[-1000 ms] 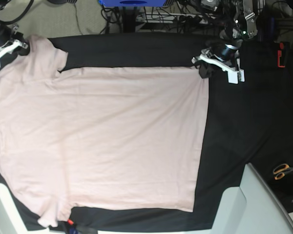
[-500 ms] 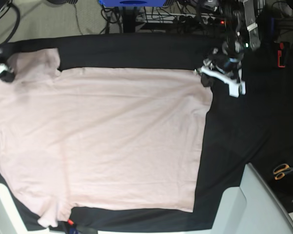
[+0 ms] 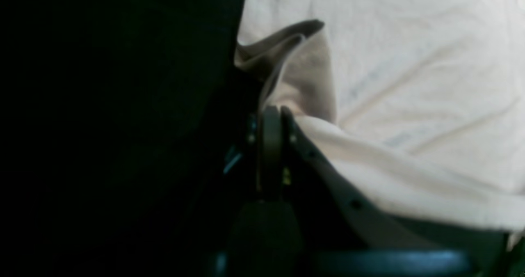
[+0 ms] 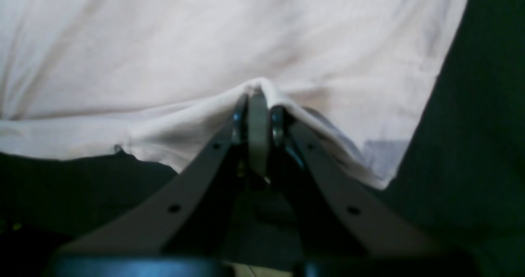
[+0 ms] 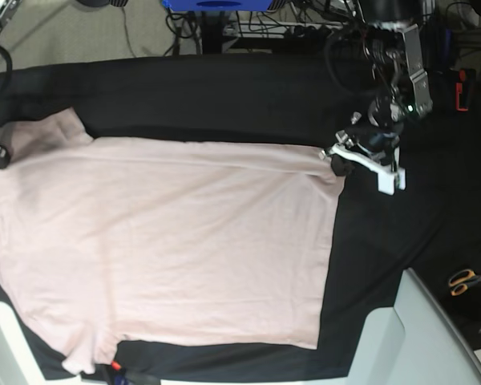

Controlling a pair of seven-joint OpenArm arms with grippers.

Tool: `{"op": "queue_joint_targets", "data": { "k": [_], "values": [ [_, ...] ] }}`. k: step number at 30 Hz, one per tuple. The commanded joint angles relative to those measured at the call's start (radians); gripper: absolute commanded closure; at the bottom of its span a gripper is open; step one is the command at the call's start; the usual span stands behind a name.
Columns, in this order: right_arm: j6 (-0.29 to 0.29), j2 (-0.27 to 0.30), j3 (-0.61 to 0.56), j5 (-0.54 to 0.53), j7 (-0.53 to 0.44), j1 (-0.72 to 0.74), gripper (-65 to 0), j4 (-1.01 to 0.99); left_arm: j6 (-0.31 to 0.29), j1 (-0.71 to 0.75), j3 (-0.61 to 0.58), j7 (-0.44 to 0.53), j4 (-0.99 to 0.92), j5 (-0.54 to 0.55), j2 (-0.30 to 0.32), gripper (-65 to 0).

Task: Fold the T-shirt properly
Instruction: 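Lift the pinched side edge and fold it over toward the shirt's middle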

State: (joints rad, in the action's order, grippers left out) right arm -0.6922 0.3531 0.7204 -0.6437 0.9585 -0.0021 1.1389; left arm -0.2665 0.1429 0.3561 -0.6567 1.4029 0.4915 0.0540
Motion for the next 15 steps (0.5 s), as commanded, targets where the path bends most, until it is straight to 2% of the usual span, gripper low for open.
{"op": "queue_joint_targets", "data": {
  "k": [1,6,9,15],
  "values": [
    [-0.006,0.037,-0.008,-0.021,-0.048,0.024,-0.3,0.000,-0.006,-0.027,0.007,0.015,0.016,0.011,0.013,0.0],
    [-0.006,0.096,-0.068,-0.021,-0.105,0.086,-0.3,-0.121,0.011,-0.064,0.002,0.005,0.013,0.011,0.027,0.0],
    [-0.006,0.108,-0.100,-0.021,-0.141,0.118,-0.3,-0.182,0.046,-0.084,0.002,0.005,-0.029,0.011,0.027,0.0],
    [-0.006,0.134,-0.201,-0.021,-0.224,0.176,-0.3,-0.250,0.051,-0.101,0.002,0.010,-0.089,0.011,0.028,0.0]
  ]
}}
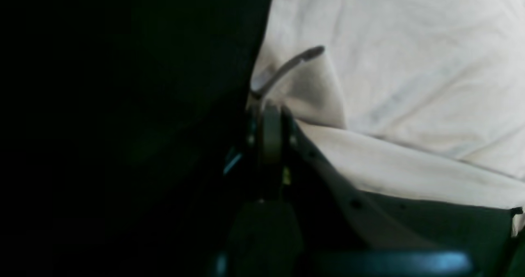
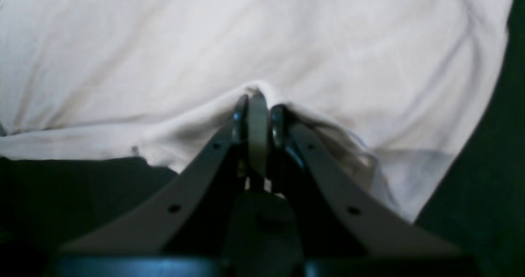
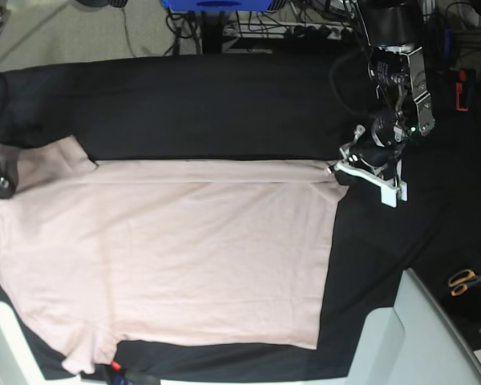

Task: Fold the T-shirt properly
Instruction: 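Lift the pinched side edge and fold it over toward the shirt's middle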

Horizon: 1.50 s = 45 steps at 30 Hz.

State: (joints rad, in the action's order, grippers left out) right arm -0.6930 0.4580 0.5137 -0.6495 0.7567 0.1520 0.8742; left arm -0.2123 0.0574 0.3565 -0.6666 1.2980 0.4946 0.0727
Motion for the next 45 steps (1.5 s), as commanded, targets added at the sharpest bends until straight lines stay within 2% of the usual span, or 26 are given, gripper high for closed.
{"op": "queue_joint_targets", "data": {
  "k": [1,7,12,17,22,29,45],
  "values": [
    [-0.005,0.032,-0.016,-0.016,-0.036,0.041,-0.3,-0.005,-0.003,-0.017,0.002,0.020,0.016,0.008,0.009,0.0],
    [-0.005,0.061,-0.112,-0.016,-0.110,0.119,-0.3,-0.134,-0.003,-0.052,0.002,0.020,0.013,0.003,0.014,0.0],
    [-0.005,0.061,-0.172,-0.016,-0.167,0.137,-0.3,-0.161,-0.003,-0.100,0.000,0.020,-0.016,-0.113,0.008,0.0],
    [-0.005,0.060,-0.226,-0.016,-0.197,0.163,-0.3,-0.163,-0.003,-0.133,0.000,0.020,-0.065,-0.130,0.009,0.0],
    [-0.005,0.061,-0.231,-0.010,-0.220,0.203,-0.3,-0.195,-0.003,-0.146,0.002,0.020,-0.062,-0.135,0.009,0.0],
    [-0.005,0.037,-0.227,0.164,-0.282,0.286,-0.3,-0.260,-0.003,-0.156,0.002,0.020,-0.065,-0.135,0.011,0.0],
    [-0.005,0.029,-0.235,0.168,-0.283,0.354,-0.2,-0.260,-0.003,-0.245,0.000,0.020,-0.148,-0.136,0.016,0.0]
  ]
}}
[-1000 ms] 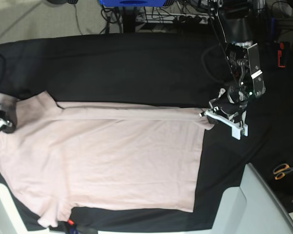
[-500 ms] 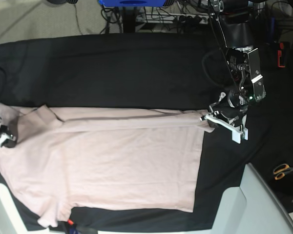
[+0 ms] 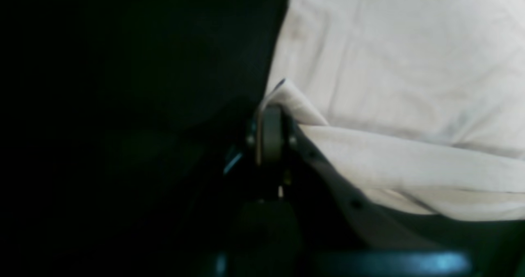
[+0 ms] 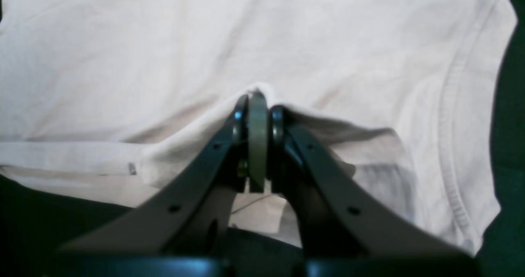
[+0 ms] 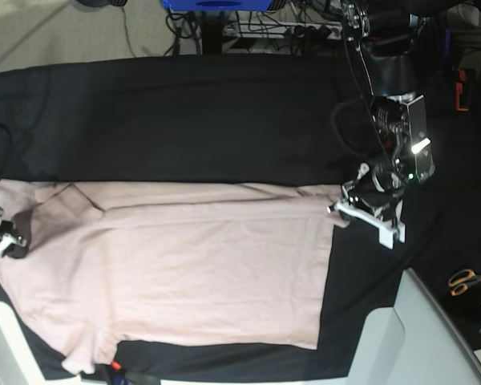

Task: Fold the T-shirt properly
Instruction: 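Lift the pinched side edge and fold it over toward the shirt's middle, then open both grippers and raise them off the folded shirt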

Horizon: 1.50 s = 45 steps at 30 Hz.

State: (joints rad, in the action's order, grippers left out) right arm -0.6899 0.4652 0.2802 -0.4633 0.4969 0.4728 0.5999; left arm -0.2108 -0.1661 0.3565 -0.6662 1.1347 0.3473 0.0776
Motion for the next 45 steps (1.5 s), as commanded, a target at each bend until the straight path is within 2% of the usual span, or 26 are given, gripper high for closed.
{"op": "queue_joint_targets", "data": {
  "k": [1,3,7,14,20,24,26,28,31,33,34,36,38,40,43,45],
  "values": [
    [-0.008,0.022,-0.017,-0.018,-0.025,0.036,-0.2,0.015,-0.005,-0.025,0.000,0.020,0.015,0.011,0.011,0.0],
    [-0.008,0.022,-0.054,-0.018,-0.053,0.048,-0.2,0.012,-0.005,-0.033,0.000,0.020,0.014,0.005,0.011,0.0],
    [-0.008,0.022,-0.106,-0.019,-0.102,0.071,-0.2,-0.042,-0.005,-0.060,0.000,0.021,-0.002,-0.078,0.003,0.0],
    [-0.008,0.022,-0.106,-0.019,-0.146,0.082,-0.2,-0.100,-0.008,-0.102,0.000,0.044,-0.083,-0.106,0.001,0.0],
    [-0.008,0.022,-0.098,-0.019,-0.151,0.082,-0.6,-0.102,-0.005,-0.109,-0.139,0.124,-0.137,-0.101,0.011,0.0],
    [-0.008,0.022,-0.097,-0.022,-0.188,0.080,-1.2,-0.094,-0.005,-0.109,-0.141,0.145,-0.137,-0.098,0.004,0.0],
    [-0.008,0.022,-0.097,-0.022,-0.218,0.077,-5.9,-0.096,-0.005,-0.109,-0.112,0.145,-0.130,-0.098,0.004,0.0],
    [-0.008,0.022,-0.097,-0.024,-0.221,0.077,-15.5,-0.094,-0.005,-0.109,-0.070,0.145,-0.118,-0.098,0.006,0.0],
    [-0.008,0.023,-0.094,-0.027,-0.221,0.076,-31.5,-0.091,-0.005,-0.109,-0.010,0.145,-0.081,-0.098,0.006,-24.5],
    [-0.008,0.023,-0.031,-0.027,-0.221,0.074,-40.7,-0.091,-0.006,-0.109,0.009,0.144,-0.052,-0.098,0.006,-39.7],
    [-0.008,0.023,0.009,-0.027,-0.221,0.066,-42.9,-0.088,-0.008,-0.105,0.014,0.144,-0.031,-0.098,0.006,-44.8],
    [-0.008,0.022,0.136,-0.027,-0.205,0.033,-43.1,-0.042,-0.009,-0.091,0.014,0.139,0.040,-0.098,0.006,-52.7],
    [-0.008,0.020,0.268,-0.027,-0.120,-0.016,-43.1,0.050,-0.009,-0.040,0.016,0.138,0.140,-0.095,0.009,-53.6],
    [-0.008,-0.013,0.443,-0.027,-0.001,-0.095,-43.1,0.180,-0.009,0.041,0.016,0.138,0.261,-0.066,0.011,-53.3],
    [-0.008,-0.108,0.749,-0.027,0.191,-0.197,-43.1,0.377,-0.009,0.195,0.013,0.136,0.407,-0.009,0.015,-53.3],
    [-0.008,-0.165,0.917,-0.027,0.319,-0.239,-43.1,0.450,-0.009,0.282,0.000,0.136,0.450,0.017,0.046,-53.2]
  ]
}}
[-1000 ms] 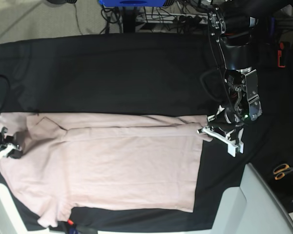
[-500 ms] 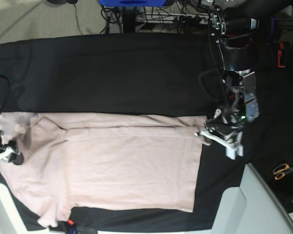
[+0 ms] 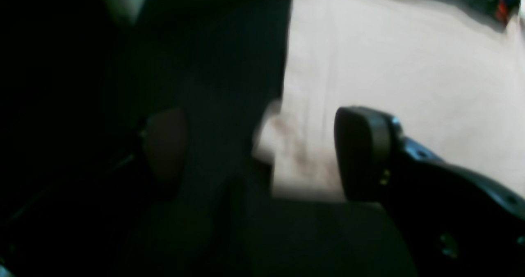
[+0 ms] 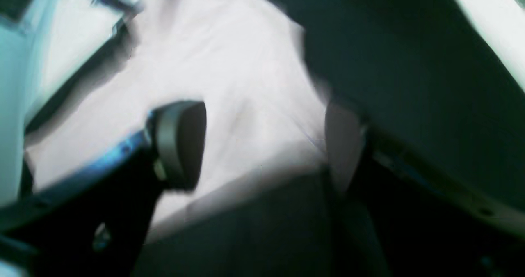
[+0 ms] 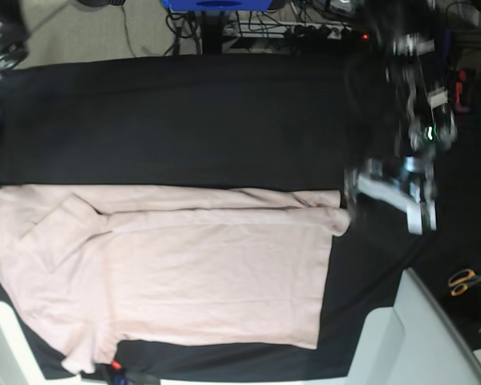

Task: Fold the T-shirt properly
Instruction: 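Open both grippers and raise them off the folded shirt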

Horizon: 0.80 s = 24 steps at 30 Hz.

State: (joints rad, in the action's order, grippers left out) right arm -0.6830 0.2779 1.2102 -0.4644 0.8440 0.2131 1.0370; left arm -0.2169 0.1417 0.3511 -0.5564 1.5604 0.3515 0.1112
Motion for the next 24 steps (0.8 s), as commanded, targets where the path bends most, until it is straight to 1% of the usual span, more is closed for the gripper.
{"op": "queue_joint_targets", "data": {
  "k": [1,2,3,6,9,13,16,19,20,22,24],
  "values": [
    [-0.015,0.001,0.044,-0.026,0.008,0.012,-43.1,0.016,-0.003,0.011,-0.001,0.026,0.028,0.014,0.020,-53.2],
    [-0.015,-0.012,0.073,-0.020,0.016,0.004,-43.1,0.001,-0.003,0.040,-0.008,0.026,0.025,0.013,0.029,-53.2],
    [-0.015,-0.016,0.078,-0.020,0.011,-0.002,-43.2,-0.028,-0.003,0.059,-0.013,0.026,0.022,0.010,0.043,-53.2],
    [-0.015,-0.012,0.073,-0.020,-0.050,-0.004,-43.2,-0.160,-0.003,0.103,-0.025,0.026,0.015,0.010,0.055,-53.2],
    [-0.015,0.024,0.018,-0.020,-0.134,0.026,-43.2,-0.320,-0.003,0.140,-0.017,0.026,0.010,0.010,0.055,-53.2],
    [-0.015,0.085,-0.043,-0.020,-0.282,0.075,-43.2,-0.531,-0.003,0.164,-0.017,0.026,0.008,0.011,0.052,-53.2],
    [-0.015,0.126,-0.051,-0.020,-0.369,0.110,-43.2,-0.659,-0.003,0.172,-0.017,0.026,0.008,0.011,0.052,-53.2],
    [-0.015,0.156,-0.053,-0.020,-0.443,0.139,-43.2,-0.751,-0.003,0.178,-0.017,0.026,0.008,0.011,0.051,-53.2],
    [-0.002,0.162,-0.060,-0.020,-0.463,0.147,-43.2,-0.771,-0.003,0.178,-0.017,0.026,0.008,0.011,0.051,-53.2],
    [0.049,0.162,-0.077,-0.020,-0.490,0.157,-43.2,-0.780,-0.003,0.178,-0.017,0.026,0.008,0.013,0.049,-53.2],
    [0.067,0.159,-0.083,-0.020,-0.503,0.159,-43.2,-0.780,-0.003,0.178,-0.017,0.026,0.008,0.013,0.049,-53.2]
  ]
}}
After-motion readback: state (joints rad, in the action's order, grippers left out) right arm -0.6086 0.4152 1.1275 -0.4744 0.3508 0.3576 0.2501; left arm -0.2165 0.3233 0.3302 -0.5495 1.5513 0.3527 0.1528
